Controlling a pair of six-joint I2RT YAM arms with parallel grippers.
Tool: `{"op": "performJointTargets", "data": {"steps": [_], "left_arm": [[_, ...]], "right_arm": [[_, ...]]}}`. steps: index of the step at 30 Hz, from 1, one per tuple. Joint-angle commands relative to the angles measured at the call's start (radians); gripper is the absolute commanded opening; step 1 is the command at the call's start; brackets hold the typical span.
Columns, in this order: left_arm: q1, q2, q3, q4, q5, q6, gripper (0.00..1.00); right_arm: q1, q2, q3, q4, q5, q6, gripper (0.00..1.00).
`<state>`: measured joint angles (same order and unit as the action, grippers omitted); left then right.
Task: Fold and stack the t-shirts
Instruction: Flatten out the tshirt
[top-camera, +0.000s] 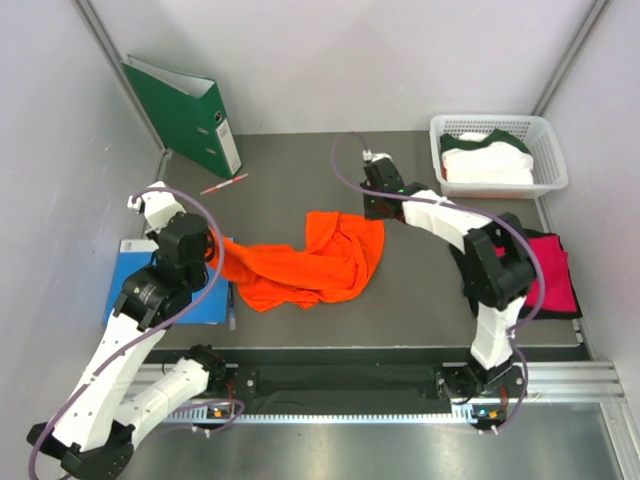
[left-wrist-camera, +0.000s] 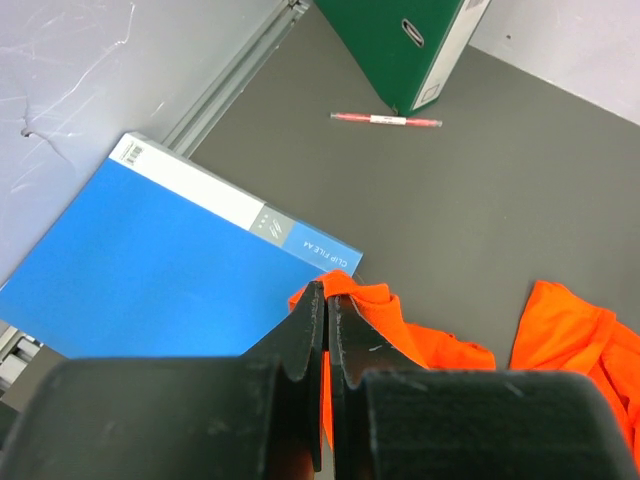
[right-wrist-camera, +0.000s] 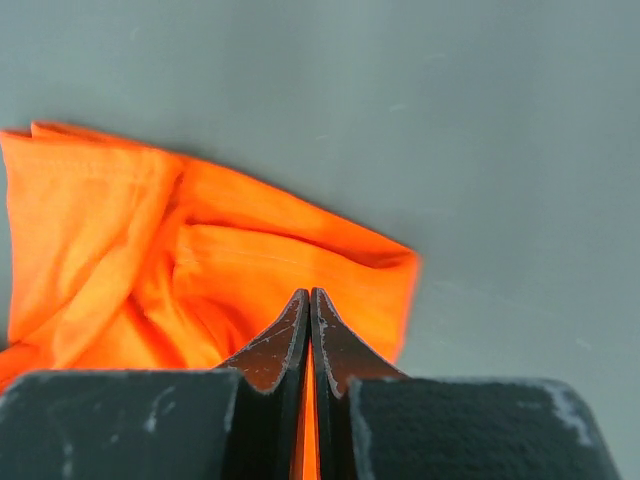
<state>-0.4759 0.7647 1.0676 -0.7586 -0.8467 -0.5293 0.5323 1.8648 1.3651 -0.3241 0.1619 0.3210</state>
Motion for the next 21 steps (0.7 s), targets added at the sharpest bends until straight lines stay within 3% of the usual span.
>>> {"op": "performJointTargets", "data": {"steps": [1,10,15,21], "left_arm": [[0.0,0.001,-0.014,0.042,0.011,-0.014,0.0],[0.0,0.027,-0.012,0.038,0.031,-0.018,0.0],[0.002,0.021,0.0,0.024,0.021,-0.012,0.0],[0.002,0.015,0.009,0.021,0.018,-0.006,0.0]], "right_arm": [[0.07,0.104,0.129,-0.078,0.001,-0.08,0.0],[0.144,0.296,0.347,-0.217,0.034,-0.129,0.0],[0.138,0.395,0.457,-0.367,0.143,-0.097,0.0],[0.075,0.428,0.463,-0.444,0.231,-0.05,0.0]]}}
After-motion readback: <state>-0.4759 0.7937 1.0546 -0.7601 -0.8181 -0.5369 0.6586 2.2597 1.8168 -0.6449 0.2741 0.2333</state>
